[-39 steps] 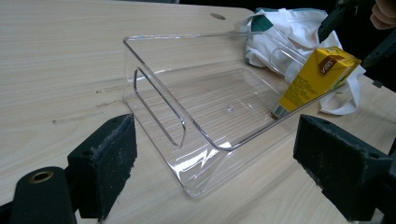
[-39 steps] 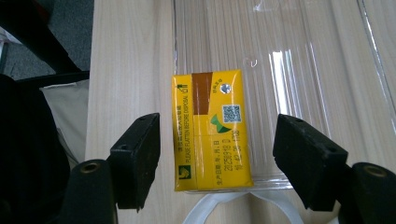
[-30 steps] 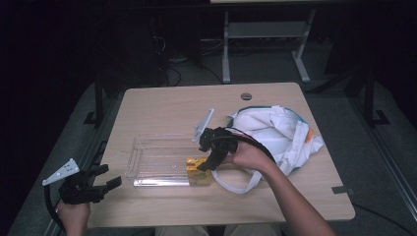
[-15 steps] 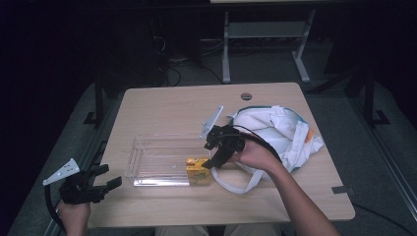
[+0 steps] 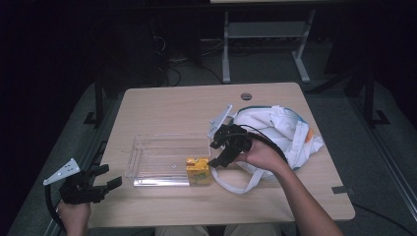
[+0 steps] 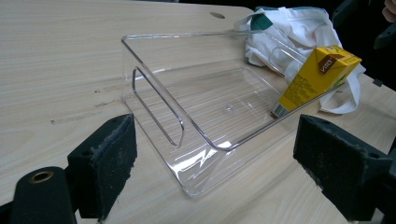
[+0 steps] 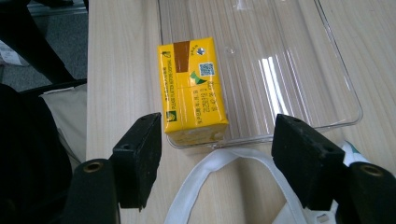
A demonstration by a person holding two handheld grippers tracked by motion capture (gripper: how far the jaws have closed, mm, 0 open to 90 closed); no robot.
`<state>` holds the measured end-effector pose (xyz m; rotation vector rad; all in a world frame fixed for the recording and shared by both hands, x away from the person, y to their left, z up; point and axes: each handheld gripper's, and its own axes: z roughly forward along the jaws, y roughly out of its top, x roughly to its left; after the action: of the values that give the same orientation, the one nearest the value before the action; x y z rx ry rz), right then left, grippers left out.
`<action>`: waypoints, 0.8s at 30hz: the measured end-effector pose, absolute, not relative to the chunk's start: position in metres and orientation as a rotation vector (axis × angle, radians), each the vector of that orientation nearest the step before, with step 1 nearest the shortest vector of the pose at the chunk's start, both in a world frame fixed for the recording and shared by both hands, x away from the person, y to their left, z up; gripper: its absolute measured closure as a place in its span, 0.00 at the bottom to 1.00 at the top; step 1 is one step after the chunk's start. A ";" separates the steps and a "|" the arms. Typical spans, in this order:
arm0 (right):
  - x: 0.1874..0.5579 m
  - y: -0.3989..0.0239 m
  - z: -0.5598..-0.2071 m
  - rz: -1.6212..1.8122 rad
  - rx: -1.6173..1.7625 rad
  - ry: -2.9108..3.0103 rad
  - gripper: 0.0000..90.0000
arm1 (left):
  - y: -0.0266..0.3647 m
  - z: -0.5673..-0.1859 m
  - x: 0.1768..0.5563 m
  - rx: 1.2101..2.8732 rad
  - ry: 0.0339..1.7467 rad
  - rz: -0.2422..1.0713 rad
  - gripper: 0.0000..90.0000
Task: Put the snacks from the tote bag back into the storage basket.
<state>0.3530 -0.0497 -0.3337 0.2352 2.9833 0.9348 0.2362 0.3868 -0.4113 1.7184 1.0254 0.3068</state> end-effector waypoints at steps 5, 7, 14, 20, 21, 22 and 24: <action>0.352 -0.054 -0.335 0.945 0.254 2.980 0.36 | 0.387 -0.411 0.236 1.719 1.024 0.308 0.14; 0.353 -0.056 -0.336 0.947 0.248 2.975 0.36 | 0.387 -0.411 0.236 1.720 1.026 0.308 0.14; 0.352 -0.063 -0.337 0.955 0.274 2.975 0.36 | 0.387 -0.411 0.236 1.725 1.025 0.309 0.14; 0.353 -0.070 -0.338 0.952 0.297 2.967 0.36 | 0.386 -0.412 0.237 1.725 1.027 0.304 0.14; 0.353 -0.071 -0.338 0.952 0.298 2.968 0.36 | 0.386 -0.411 0.237 1.726 1.025 0.305 0.14; 0.353 -0.071 -0.339 0.959 0.295 2.967 0.36 | 0.386 -0.411 0.237 1.725 1.028 0.303 0.14; 0.353 -0.073 -0.339 0.953 0.307 2.970 0.36 | 0.386 -0.411 0.237 1.727 1.028 0.303 0.14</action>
<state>0.3531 -0.0732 -0.3393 0.3075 2.9699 0.9533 0.2369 0.3856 -0.4115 1.7266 1.0278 0.3028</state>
